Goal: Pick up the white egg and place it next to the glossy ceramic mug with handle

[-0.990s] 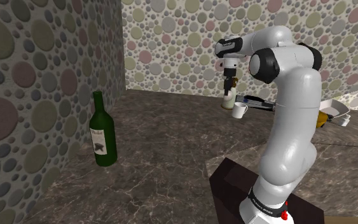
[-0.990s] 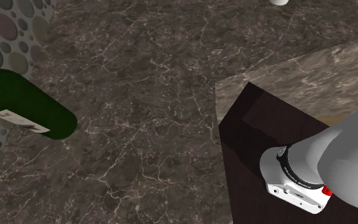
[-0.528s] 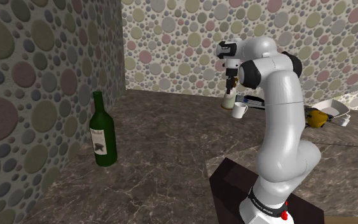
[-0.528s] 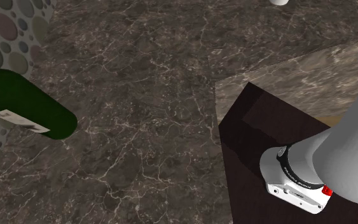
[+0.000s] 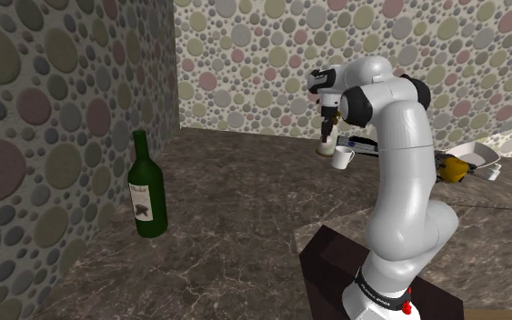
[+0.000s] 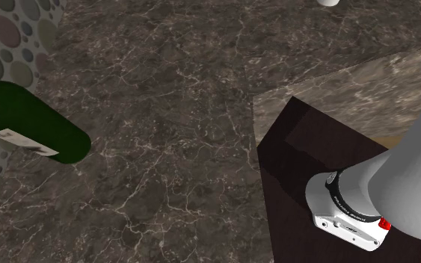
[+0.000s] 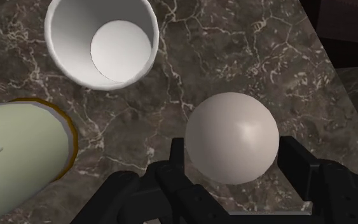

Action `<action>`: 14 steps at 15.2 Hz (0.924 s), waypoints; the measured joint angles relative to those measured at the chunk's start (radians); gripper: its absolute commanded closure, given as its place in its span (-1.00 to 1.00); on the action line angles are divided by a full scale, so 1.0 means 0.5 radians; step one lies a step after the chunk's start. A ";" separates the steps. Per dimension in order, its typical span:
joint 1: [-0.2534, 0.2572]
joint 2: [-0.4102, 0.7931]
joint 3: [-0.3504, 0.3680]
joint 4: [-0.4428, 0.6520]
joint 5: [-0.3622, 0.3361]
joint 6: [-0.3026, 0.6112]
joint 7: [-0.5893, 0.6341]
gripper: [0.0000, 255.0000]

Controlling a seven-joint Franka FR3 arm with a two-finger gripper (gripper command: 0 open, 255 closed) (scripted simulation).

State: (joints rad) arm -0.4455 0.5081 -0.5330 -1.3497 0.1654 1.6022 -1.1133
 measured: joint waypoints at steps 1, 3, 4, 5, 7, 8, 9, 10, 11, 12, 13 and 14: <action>0.007 -0.006 0.000 -0.030 -0.002 0.023 0.003 1.00; 0.010 0.004 0.004 -0.072 0.004 0.075 0.001 1.00; 0.010 0.015 0.007 -0.082 0.008 0.094 0.002 1.00; 0.012 0.023 0.010 -0.097 0.012 0.116 0.003 1.00; 0.018 0.025 0.012 -0.148 0.015 0.169 0.002 1.00; 0.015 0.036 0.014 -0.159 0.019 0.189 -0.001 1.00; 0.017 0.037 0.015 -0.186 0.021 0.216 -0.002 1.00; 0.015 0.046 0.017 -0.200 0.025 0.239 -0.006 1.00; 0.016 0.052 0.019 -0.214 0.028 0.257 -0.006 1.00; 0.017 0.059 0.021 -0.227 0.032 0.277 -0.006 1.00; 0.019 0.063 0.023 -0.253 0.034 0.306 -0.007 1.00; 0.017 0.076 0.027 -0.262 0.040 0.327 -0.010 1.00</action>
State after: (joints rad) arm -0.4371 0.5461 -0.5198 -1.4808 0.1855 1.7658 -1.1180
